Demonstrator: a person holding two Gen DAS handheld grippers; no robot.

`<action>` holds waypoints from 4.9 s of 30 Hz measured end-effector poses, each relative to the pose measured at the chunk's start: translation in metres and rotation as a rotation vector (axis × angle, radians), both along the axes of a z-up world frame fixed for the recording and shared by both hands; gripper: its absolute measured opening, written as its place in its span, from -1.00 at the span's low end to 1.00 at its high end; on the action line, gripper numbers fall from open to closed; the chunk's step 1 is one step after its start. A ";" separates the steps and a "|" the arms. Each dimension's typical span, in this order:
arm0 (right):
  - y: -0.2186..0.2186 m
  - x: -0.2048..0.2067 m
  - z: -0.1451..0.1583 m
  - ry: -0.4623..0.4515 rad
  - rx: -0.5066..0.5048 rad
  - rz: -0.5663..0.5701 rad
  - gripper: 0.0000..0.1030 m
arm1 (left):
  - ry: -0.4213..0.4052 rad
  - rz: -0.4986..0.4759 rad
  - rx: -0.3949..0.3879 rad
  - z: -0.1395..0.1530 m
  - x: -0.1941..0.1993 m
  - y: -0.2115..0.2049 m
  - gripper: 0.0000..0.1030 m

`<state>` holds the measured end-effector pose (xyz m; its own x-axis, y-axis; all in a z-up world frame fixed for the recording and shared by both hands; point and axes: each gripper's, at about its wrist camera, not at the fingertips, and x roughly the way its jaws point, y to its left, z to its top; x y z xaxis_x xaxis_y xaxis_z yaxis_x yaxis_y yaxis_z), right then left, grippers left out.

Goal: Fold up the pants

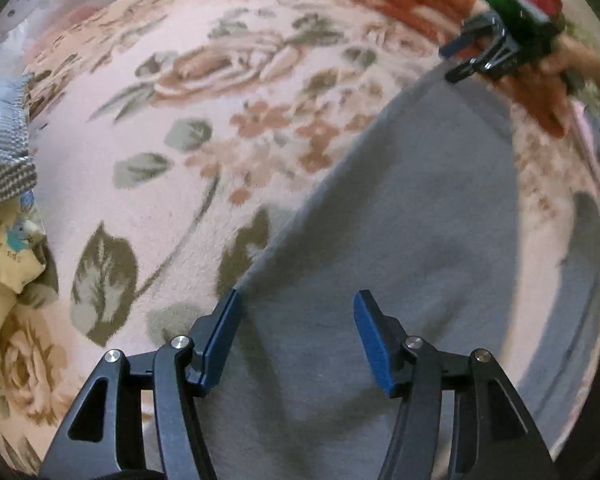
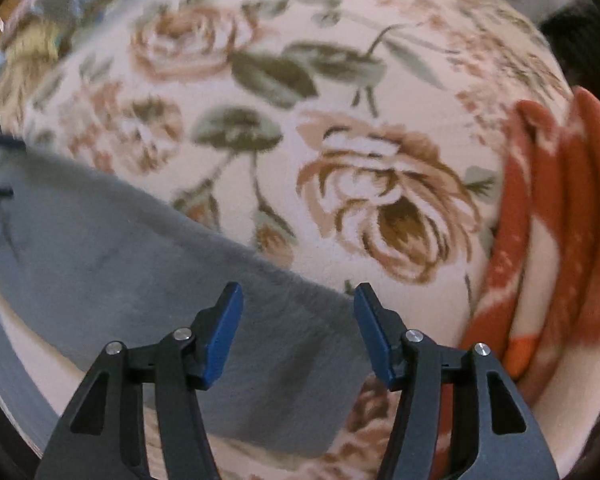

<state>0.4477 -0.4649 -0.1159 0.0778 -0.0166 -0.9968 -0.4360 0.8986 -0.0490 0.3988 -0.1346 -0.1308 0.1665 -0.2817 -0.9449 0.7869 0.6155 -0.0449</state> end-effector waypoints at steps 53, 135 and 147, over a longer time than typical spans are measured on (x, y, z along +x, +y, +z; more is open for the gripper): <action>-0.014 -0.350 0.098 -0.356 0.093 -0.165 -0.85 | 0.135 -0.047 -0.311 0.060 -0.292 0.028 -0.91; 0.452 -0.353 0.061 0.105 0.644 0.376 -0.75 | -0.019 0.811 -0.341 0.061 -0.346 0.507 -0.72; 0.451 -0.276 0.091 -0.091 0.614 0.169 -0.05 | -0.086 1.204 -0.444 0.105 -0.330 0.501 -0.04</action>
<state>0.1720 -0.0137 -0.0247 0.1137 0.5749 -0.8103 -0.5927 0.6938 0.4091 0.0693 0.3661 -0.0258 0.5896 -0.1988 -0.7828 -0.2409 0.8818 -0.4054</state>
